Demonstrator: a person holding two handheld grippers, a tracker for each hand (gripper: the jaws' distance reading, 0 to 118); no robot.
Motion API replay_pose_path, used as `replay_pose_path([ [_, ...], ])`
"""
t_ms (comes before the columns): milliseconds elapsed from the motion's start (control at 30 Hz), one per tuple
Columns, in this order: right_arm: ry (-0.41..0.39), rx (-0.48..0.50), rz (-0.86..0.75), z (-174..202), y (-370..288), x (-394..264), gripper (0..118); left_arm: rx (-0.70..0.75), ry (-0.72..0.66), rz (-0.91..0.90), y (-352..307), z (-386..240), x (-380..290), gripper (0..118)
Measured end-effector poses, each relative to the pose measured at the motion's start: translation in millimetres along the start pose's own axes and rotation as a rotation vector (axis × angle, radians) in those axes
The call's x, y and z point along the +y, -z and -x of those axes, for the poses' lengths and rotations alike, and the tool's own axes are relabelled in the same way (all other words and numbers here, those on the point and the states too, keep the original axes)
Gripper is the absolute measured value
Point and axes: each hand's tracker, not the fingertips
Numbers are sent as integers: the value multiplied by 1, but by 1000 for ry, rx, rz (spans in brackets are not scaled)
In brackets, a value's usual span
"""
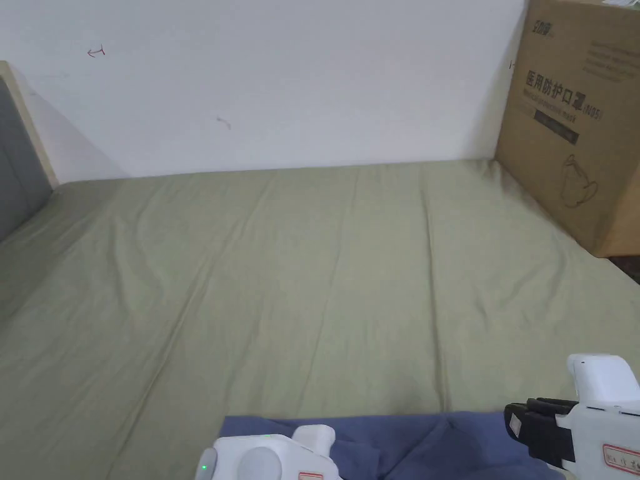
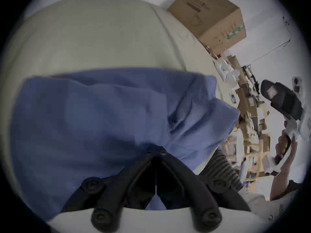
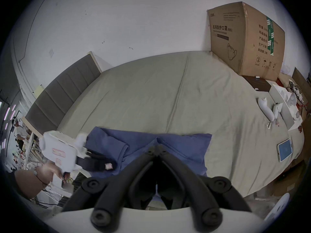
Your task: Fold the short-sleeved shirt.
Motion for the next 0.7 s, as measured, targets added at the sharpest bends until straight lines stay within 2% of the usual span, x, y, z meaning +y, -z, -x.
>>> replay_pose_path([
  [67, 4, -3, 5, 0, -1, -1, 0, -144, -104, 40, 14, -4, 3, 0],
  [167, 6, -4, 6, 0, -3, -2, 0, -115, -51, 17, 4, -9, 1, 0],
  [233, 5, -4, 5, 1, -4, -2, 0, -203, -97, -32, -16, 1, 2, 0],
  [300, 6, -1, 6, 2, -4, -2, 0, -311, -152, -140, -53, 22, 0, 0],
  [400, 2, 0, 5, 4, -2, 0, 0, -343, -207, -326, -114, 75, -8, 1],
  [433, 0, 0, 6, 4, -2, 0, 0, -323, -221, -362, -128, 94, -10, 7],
  [467, -2, 1, 8, 6, -1, 1, 0, -287, -247, -393, -144, 117, -14, 21],
  [500, -4, 0, 11, 7, 1, 2, 0, -253, -291, -395, -153, 139, -17, 46],
  [533, -5, 0, 13, 8, 1, 3, 0, -255, -329, -380, -157, 156, -19, 83],
  [567, -5, 2, 17, 9, 3, 3, 0, -268, -358, -366, -159, 174, -23, 106],
  [600, -4, 4, 21, 10, 4, 4, 0, -278, -381, -353, -160, 187, -25, 118],
  [700, 1, 5, 29, 14, 6, 6, 0, -387, -472, -337, -148, 213, -31, 118],
])
